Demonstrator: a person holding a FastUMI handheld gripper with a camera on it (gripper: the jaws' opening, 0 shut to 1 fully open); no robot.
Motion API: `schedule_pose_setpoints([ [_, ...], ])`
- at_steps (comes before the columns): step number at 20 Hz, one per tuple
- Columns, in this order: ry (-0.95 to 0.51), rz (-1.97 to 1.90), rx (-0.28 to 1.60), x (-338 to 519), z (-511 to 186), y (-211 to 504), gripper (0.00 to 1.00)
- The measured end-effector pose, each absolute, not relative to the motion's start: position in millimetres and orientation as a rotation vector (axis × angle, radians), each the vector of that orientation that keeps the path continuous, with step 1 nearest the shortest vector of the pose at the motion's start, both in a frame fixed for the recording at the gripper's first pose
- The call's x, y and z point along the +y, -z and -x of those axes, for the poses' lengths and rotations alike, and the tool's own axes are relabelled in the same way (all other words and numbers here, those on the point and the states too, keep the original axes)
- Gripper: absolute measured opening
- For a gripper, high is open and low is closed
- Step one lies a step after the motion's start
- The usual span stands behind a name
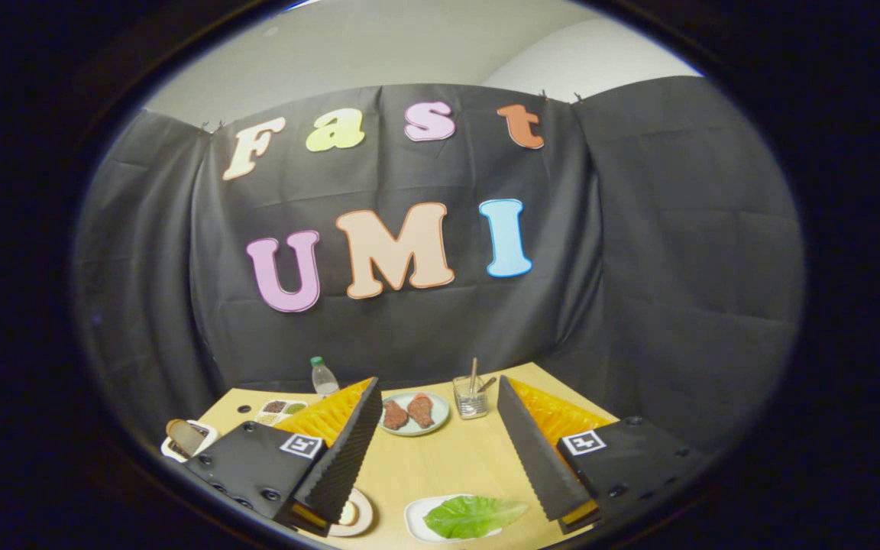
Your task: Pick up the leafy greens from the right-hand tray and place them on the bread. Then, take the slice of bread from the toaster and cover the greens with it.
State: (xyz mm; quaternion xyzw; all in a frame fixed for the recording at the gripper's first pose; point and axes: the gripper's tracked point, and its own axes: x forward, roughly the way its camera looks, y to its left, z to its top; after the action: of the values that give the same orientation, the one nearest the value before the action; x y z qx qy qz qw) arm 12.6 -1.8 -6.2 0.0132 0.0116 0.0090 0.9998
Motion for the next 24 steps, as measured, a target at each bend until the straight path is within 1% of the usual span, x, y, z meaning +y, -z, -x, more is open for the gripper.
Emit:
schedule_pose_setpoints([
  [8, -0.015, -0.029, 0.031, -5.9, -15.4, 8.1, 0.97],
  [12, -0.02, 0.0, 0.067, -10.0, -15.7, 18.4, 0.97],
  [19, -0.068, 0.061, 0.252, -35.6, -22.2, 67.7, 0.97],
  [24, -0.139, 0.017, 0.466, -53.4, -30.7, 132.1, 0.98],
])
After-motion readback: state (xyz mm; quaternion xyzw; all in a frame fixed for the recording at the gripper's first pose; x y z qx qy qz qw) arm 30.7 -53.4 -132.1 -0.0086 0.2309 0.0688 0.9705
